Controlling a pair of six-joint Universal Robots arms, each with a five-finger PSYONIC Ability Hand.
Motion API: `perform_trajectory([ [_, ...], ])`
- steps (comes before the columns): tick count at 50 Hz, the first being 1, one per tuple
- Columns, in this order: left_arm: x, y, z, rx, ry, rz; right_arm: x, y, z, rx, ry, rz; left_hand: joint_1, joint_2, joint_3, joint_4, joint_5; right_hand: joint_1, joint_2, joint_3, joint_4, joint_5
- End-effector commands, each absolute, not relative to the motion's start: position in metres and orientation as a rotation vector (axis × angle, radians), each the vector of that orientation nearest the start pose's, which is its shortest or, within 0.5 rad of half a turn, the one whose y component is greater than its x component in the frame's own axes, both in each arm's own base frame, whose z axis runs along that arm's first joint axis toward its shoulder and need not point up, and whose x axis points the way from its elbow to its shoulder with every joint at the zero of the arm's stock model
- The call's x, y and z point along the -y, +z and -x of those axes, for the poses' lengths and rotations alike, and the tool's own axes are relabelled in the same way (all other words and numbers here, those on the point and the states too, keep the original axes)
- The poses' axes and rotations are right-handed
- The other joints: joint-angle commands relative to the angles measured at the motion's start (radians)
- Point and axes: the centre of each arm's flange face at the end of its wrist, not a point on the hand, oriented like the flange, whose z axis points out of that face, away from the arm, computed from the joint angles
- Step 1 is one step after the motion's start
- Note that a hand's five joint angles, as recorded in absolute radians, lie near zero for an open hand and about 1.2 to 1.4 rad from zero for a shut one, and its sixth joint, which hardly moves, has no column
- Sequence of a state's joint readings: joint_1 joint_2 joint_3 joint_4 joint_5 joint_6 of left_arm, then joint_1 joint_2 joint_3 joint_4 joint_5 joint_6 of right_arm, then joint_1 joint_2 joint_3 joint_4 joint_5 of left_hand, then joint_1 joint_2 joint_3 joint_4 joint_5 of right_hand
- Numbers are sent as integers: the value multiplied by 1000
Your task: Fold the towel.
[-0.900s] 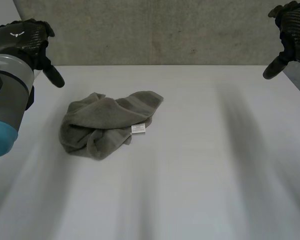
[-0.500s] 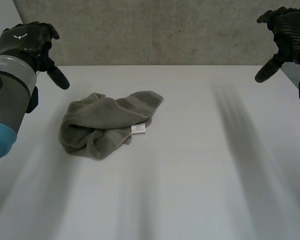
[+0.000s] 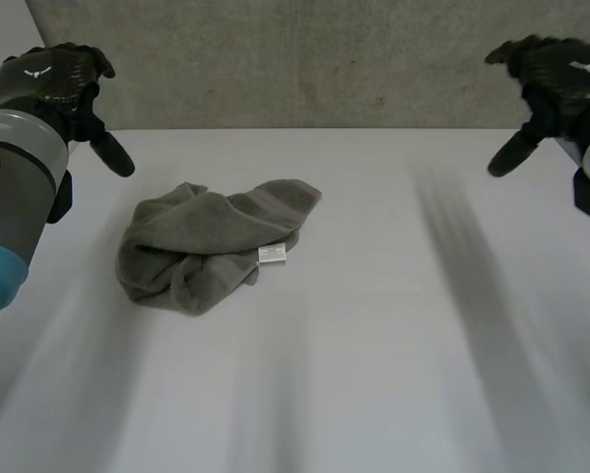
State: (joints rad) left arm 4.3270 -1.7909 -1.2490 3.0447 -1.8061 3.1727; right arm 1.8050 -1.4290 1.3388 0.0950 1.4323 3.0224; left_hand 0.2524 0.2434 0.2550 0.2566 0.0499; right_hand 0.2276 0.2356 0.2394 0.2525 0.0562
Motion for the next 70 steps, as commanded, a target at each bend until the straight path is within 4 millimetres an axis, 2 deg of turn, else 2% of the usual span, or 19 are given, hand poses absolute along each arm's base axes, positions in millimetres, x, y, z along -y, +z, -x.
perform_trajectory([
  [1,289,320,245,-2324,-2310,-340,290,288,-246,-1969,-1796,731,-68,-59,-71,-72,-40,-53,-61,-65,-78,-56],
  [5,289,309,254,-2395,-2304,-482,281,264,-264,-1940,-1657,814,-68,-59,-71,-72,-40,-53,-61,-65,-78,-56],
  [7,293,285,262,-2492,-2245,-614,278,246,-274,-1967,-1594,839,-68,-59,-71,-72,-40,-53,-61,-65,-78,-56],
  [9,294,273,266,-2530,-2213,-672,279,239,-276,-1991,-1581,835,-68,-59,-71,-72,-40,-53,-61,-65,-78,-56],
  [15,306,235,274,-2548,-2110,-792,298,211,-271,-2092,-1643,764,-68,-59,-71,-72,-40,-53,-61,-65,-78,-56],
  [21,315,204,277,-2498,-2038,-894,307,186,-269,-2071,-1726,737,-68,-59,-71,-72,-40,-53,-61,-65,-78,-56],
  [31,320,173,278,-2358,-1980,-1043,306,180,-275,-1968,-1839,732,-71,-62,-74,-75,-43,-53,-61,-65,-78,-56],
  [37,325,164,280,-2238,-2035,-1068,291,172,-289,-1950,-1798,786,-68,-59,-71,-72,-40,-53,-61,-65,-78,-56],
  [44,337,160,278,-2122,-2084,-1000,283,152,-295,-1981,-1735,844,-59,-51,-62,-64,-32,-53,-61,-65,-78,-56],
  [52,352,140,267,-2155,-2020,-955,282,151,-297,-1979,-1734,857,8,17,6,4,36,-53,-61,-65,-78,-56],
  [54,357,135,265,-2160,-2009,-939,281,151,-297,-1982,-1730,858,204,213,201,200,232,-53,-61,-65,-78,-56],
  [57,359,133,264,-2161,-2003,-929,281,151,-297,-1982,-1730,858,287,296,284,283,315,-53,-61,-65,-78,-56],
  [58,361,131,264,-2163,-1996,-923,282,152,-296,-1983,-1731,857,458,467,456,454,486,-53,-61,-65,-78,-56],
  [59,361,130,264,-2164,-1993,-920,282,152,-296,-1983,-1731,857,792,800,789,787,819,-53,-61,-65,-78,-56],
  [60,361,130,264,-2164,-1992,-920,282,152,-296,-1983,-1731,857,795,804,792,791,823,-53,-61,-65,-78,-56],
  [61,361,129,263,-2164,-1991,-917,282,153,-296,-1981,-1734,856,1062,1071,1060,1058,1090,-53,-61,-65,-78,-56],
  [62,360,129,262,-2168,-1988,-909,282,154,-296,-1979,-1739,855,1143,1152,1140,1139,1171,-53,-61,-65,-78,-56],
  [68,349,137,268,-2186,-1997,-908,285,161,-293,-1972,-1764,841,1144,1153,1141,1140,1172,-53,-61,-65,-78,-56],
  [70,323,145,282,-2219,-2028,-962,286,167,-292,-1961,-1783,836,1144,1153,1141,1140,1172,-53,-61,-65,-78,-56],
])
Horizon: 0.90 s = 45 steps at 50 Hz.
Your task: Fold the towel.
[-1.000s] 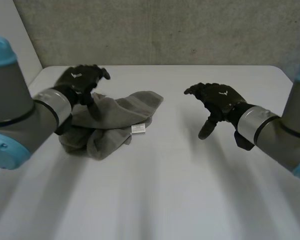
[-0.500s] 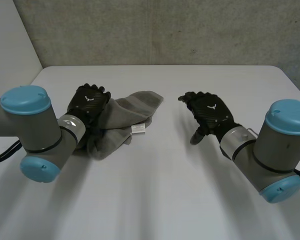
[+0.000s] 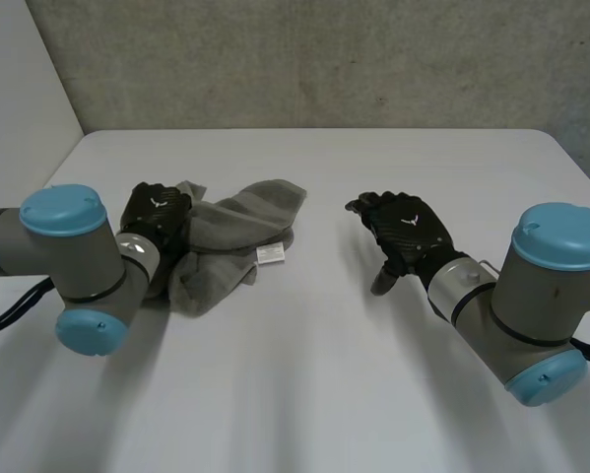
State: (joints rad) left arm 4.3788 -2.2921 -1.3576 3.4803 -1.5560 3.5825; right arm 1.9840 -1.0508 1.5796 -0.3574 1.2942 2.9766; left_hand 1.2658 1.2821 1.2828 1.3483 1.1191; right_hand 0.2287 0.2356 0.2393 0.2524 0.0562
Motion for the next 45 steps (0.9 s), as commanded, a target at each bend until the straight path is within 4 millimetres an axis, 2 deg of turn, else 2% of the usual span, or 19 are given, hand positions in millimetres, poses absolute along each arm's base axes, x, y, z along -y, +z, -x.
perform_trajectory([
  [1,323,145,282,-2219,-2028,-962,286,167,-292,-1961,-1783,836,130,114,114,48,103,-54,-61,-65,-78,-56],
  [3,282,157,312,-2251,-2109,-1066,286,174,-291,-1946,-1806,828,130,114,114,48,103,-54,-61,-65,-78,-56],
  [4,282,157,312,-2251,-2110,-1066,286,174,-291,-1946,-1807,828,130,114,114,48,103,-54,-61,-65,-78,-56],
  [6,241,163,337,-2292,-2169,-1203,287,179,-290,-1937,-1821,824,130,114,114,48,103,-54,-61,-65,-78,-56],
  [7,241,163,337,-2293,-2170,-1204,287,179,-290,-1937,-1821,824,130,114,114,48,103,-54,-61,-65,-78,-56],
  [9,201,164,357,-2318,-2202,-1392,292,179,-285,-1951,-1832,809,130,114,114,48,103,-54,-61,-65,-78,-56],
  [10,201,164,357,-2318,-2202,-1394,292,179,-285,-1951,-1832,809,130,114,114,48,103,-54,-61,-65,-78,-56],
  [14,160,157,373,-2324,-2199,-1642,294,179,-282,-1958,-1834,801,130,114,114,48,103,-54,-61,-65,-78,-56],
  [16,158,154,374,-2321,-2188,-1667,294,180,-282,-1957,-1835,801,108,91,91,25,80,-54,-61,-65,-78,-56],
  [17,158,153,375,-2319,-2185,-1670,294,180,-282,-1955,-1837,801,-241,-258,-258,-324,-269,-54,-61,-65,-78,-56],
  [18,158,153,375,-2319,-2185,-1670,294,180,-282,-1955,-1837,801,-245,-261,-262,-327,-273,-54,-61,-65,-78,-56],
  [19,160,153,376,-2321,-2185,-1664,294,182,-282,-1955,-1842,798,-649,-665,-666,-731,-677,-54,-61,-65,-78,-56],
  [20,160,153,376,-2321,-2185,-1664,294,182,-282,-1955,-1842,798,-653,-669,-670,-735,-681,-54,-61,-65,-78,-56],
  [21,164,152,375,-2329,-2182,-1651,294,183,-281,-1954,-1849,794,-947,-963,-964,-1029,-974,-54,-61,-65,-78,-56],
  [22,171,153,373,-2329,-2186,-1618,295,184,-281,-1957,-1857,788,-1040,-1056,-1057,-1122,-1067,-54,-61,-65,-78,-56],
  [26,197,156,362,-2333,-2195,-1512,296,186,-280,-1961,-1872,780,-1046,-1063,-1063,-1129,-1074,-54,-61,-65,-78,-56],
  [28,218,165,352,-2315,-2227,-1417,296,187,-280,-1959,-1873,778,-1046,-1063,-1063,-1129,-1074,-54,-61,-65,-78,-56],
  [37,270,195,318,-2272,-2278,-1179,290,200,-280,-1973,-1842,777,-1055,-1072,-1072,-1138,-1083,-54,-61,-65,-78,-56],
  [45,299,202,294,-2291,-2228,-1070,282,210,-282,-2015,-1762,799,-1052,-1069,-1069,-1135,-1080,-54,-61,-65,-78,-56],
])
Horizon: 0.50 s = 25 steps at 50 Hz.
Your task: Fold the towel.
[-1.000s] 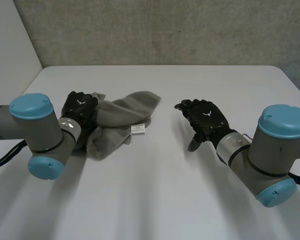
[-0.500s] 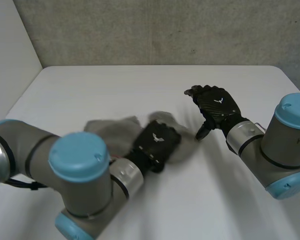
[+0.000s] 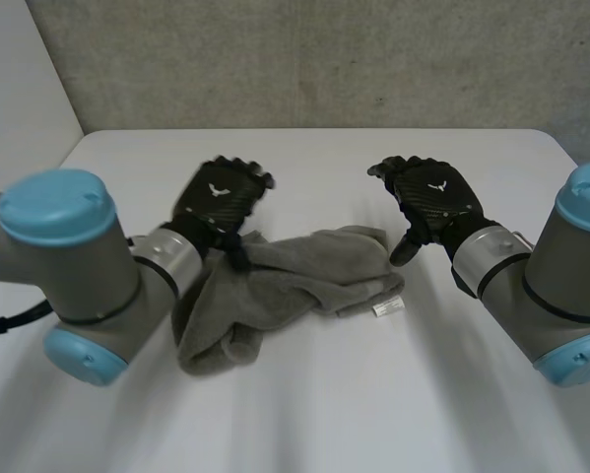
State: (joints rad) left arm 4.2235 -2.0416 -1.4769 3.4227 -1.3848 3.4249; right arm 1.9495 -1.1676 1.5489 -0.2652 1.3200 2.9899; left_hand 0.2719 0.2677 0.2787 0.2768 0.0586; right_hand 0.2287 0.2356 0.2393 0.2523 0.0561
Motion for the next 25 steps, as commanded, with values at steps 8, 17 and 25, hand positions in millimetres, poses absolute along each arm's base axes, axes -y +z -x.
perform_trajectory([
  [8,323,203,275,-2284,-2206,-982,275,217,-282,-2047,-1707,812,-50,-45,-56,-54,-11,-54,-61,-65,-78,-56],
  [17,342,178,259,-2407,-2044,-944,268,216,-290,-2023,-1694,845,-35,-31,-42,-40,4,-54,-61,-65,-78,-56],
  [25,345,163,249,-2524,-1901,-934,266,201,-293,-2052,-1648,860,-23,-19,-30,-28,16,-54,-61,-65,-78,-56],
])
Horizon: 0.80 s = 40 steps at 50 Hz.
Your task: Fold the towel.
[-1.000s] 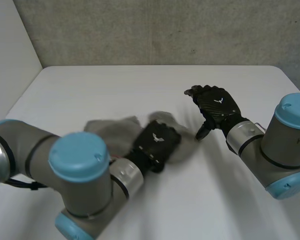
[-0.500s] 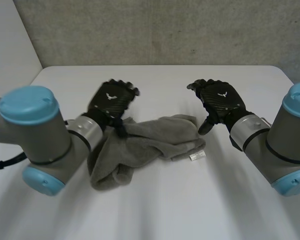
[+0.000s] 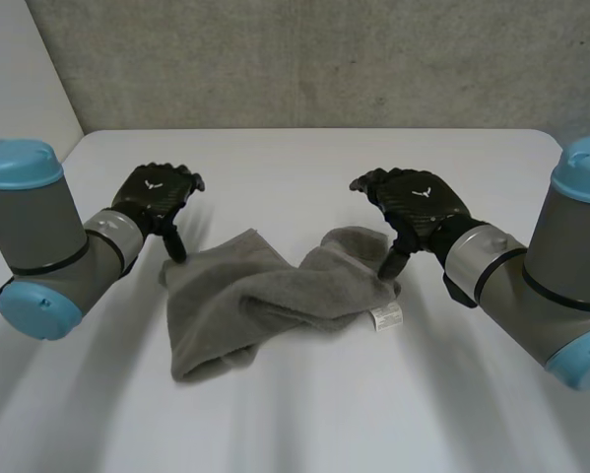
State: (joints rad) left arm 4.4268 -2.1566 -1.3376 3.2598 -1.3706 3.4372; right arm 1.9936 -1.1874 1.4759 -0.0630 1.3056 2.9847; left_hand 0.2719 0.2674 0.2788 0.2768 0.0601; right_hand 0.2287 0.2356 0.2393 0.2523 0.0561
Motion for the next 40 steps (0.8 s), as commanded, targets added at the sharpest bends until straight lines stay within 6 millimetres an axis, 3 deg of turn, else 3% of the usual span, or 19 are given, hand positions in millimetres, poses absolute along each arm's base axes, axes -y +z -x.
perform_trajectory([
  [1,345,163,249,-2524,-1901,-934,266,201,-293,-2052,-1648,860,-23,-19,-30,-28,14,-54,-61,-65,-78,-56],
  [8,324,154,255,-2705,-1767,-1094,262,182,-303,-2053,-1604,889,-9,-4,-15,-13,29,-54,-61,-65,-78,-56],
  [16,319,150,255,-2689,-1694,-1178,256,166,-313,-2054,-1517,934,88,92,81,83,125,-45,-52,-56,-69,-47],
  [20,319,139,254,-2664,-1633,-1217,250,171,-314,-2042,-1442,966,308,312,301,303,345,261,254,250,237,259],
  [23,319,136,253,-2660,-1614,-1208,249,175,-313,-2050,-1407,972,455,460,449,451,493,344,337,333,320,342],
  [25,319,133,250,-2666,-1570,-1185,241,181,-311,-2073,-1285,999,794,799,787,789,832,539,532,529,516,537],
  [30,315,141,251,-2687,-1523,-1192,231,191,-310,-2097,-1146,1077,1123,1128,1117,1119,1161,833,826,822,809,831],
  [33,310,149,252,-2709,-1484,-1205,238,194,-301,-2119,-1142,1124,1124,1129,1118,1119,1162,1138,1131,1127,1114,1136],
  [40,302,174,259,-2700,-1507,-1249,247,202,-297,-2083,-1220,1228,1124,1129,1118,1119,1162,1168,1161,1157,1144,1166],
])
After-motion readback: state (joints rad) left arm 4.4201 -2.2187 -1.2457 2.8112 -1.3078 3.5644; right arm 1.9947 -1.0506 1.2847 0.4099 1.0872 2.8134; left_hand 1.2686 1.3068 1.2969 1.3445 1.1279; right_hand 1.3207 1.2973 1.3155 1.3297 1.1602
